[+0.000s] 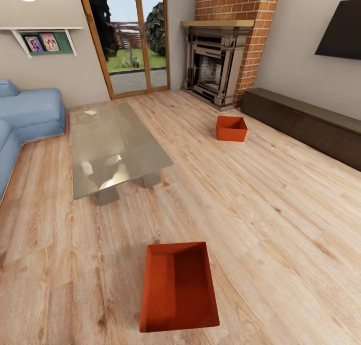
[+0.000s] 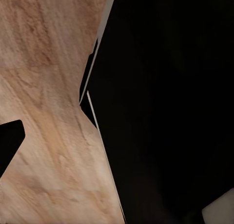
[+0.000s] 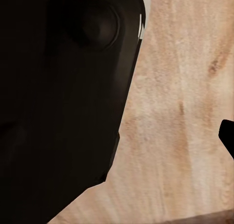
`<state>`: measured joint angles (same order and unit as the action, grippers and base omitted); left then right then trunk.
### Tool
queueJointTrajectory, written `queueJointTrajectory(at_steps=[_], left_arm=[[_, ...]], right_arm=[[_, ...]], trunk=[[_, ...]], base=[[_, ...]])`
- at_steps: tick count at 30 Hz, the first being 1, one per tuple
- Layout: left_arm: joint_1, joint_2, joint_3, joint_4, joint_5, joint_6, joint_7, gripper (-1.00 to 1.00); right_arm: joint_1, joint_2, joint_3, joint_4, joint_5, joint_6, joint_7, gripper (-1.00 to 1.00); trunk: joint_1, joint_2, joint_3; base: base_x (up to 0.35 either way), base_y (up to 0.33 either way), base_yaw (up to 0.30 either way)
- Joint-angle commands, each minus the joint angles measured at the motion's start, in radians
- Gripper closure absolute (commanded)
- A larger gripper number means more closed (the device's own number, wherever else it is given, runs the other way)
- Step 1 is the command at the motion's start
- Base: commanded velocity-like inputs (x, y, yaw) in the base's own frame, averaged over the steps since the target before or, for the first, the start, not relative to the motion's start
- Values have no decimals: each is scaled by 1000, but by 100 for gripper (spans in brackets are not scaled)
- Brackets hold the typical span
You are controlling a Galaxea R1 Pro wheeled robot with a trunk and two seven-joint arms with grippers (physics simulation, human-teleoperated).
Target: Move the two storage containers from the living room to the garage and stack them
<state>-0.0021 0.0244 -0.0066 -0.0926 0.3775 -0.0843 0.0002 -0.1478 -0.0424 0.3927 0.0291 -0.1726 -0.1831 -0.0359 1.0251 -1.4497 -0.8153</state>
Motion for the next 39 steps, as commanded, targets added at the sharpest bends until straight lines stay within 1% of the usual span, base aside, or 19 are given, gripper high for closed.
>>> queueJointTrajectory(at_steps=[1, 2, 4, 11, 18, 39], left_arm=[[0, -1, -1, 0, 4, -2, 1, -100], [-1, -5, 2, 6, 8, 2, 4, -100], [-1, -5, 2, 17, 7, 1, 4, -100], [-1, 3, 3, 16, 7, 0, 4, -100], [-1, 6, 3, 15, 8, 0, 4, -100], [-1, 5, 3, 14, 7, 0, 6, -100]], right_arm=[[-1, 0, 9, 3, -9, -6, -1, -100], [5, 2, 11, 9, -8, -5, 4, -100], [13, 1, 11, 14, -8, -5, 4, -100], [13, 0, 9, 7, -8, -6, 4, -100], [13, 1, 4, 5, -10, -7, 0, -100], [13, 1, 3, 5, -10, -6, -9, -100]], trunk=[[0, 0, -1], [0, 0, -1], [0, 0, -1], [0, 0, -1], [0, 0, -1], [0, 0, -1]], base=[[0, 0, 0], [0, 0, 0], [0, 0, 0], [0, 0, 0], [0, 0, -9], [0, 0, -17]])
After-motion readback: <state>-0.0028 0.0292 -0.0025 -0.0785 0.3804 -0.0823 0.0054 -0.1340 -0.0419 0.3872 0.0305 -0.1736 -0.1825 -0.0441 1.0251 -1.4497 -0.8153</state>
